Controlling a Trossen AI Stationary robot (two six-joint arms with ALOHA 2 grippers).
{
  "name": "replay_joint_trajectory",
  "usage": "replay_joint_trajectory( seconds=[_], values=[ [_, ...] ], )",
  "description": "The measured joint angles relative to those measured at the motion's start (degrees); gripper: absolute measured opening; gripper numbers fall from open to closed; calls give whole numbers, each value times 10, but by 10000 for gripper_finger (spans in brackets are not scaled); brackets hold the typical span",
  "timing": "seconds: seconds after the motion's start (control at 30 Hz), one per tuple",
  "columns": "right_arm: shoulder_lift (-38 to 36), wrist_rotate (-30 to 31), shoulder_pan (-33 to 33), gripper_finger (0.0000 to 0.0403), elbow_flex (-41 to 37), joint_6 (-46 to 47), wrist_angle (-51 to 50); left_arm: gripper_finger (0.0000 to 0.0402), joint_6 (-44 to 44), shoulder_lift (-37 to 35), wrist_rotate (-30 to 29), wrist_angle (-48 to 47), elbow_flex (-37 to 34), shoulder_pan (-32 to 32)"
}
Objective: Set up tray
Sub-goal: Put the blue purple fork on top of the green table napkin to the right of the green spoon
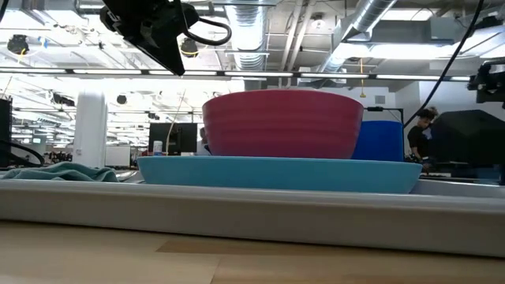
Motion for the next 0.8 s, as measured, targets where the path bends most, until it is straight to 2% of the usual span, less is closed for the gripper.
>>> replay_joint_trajectory(
  seconds=[0.33,0.47,0.63,0.8],
  values=[
    [0,-9,-9,97,0,-3,3,50,0,0,0,0,0,0],
    [0,-18,-19,70,1,-11,2,50,0,0,0,0,0,0],
    [0,-22,-24,11,1,-45,7,50,9,0,3,0,0,0],
    [4,-37,-22,13,25,-59,-7,50,10,0,4,-2,0,0]
  ],
)
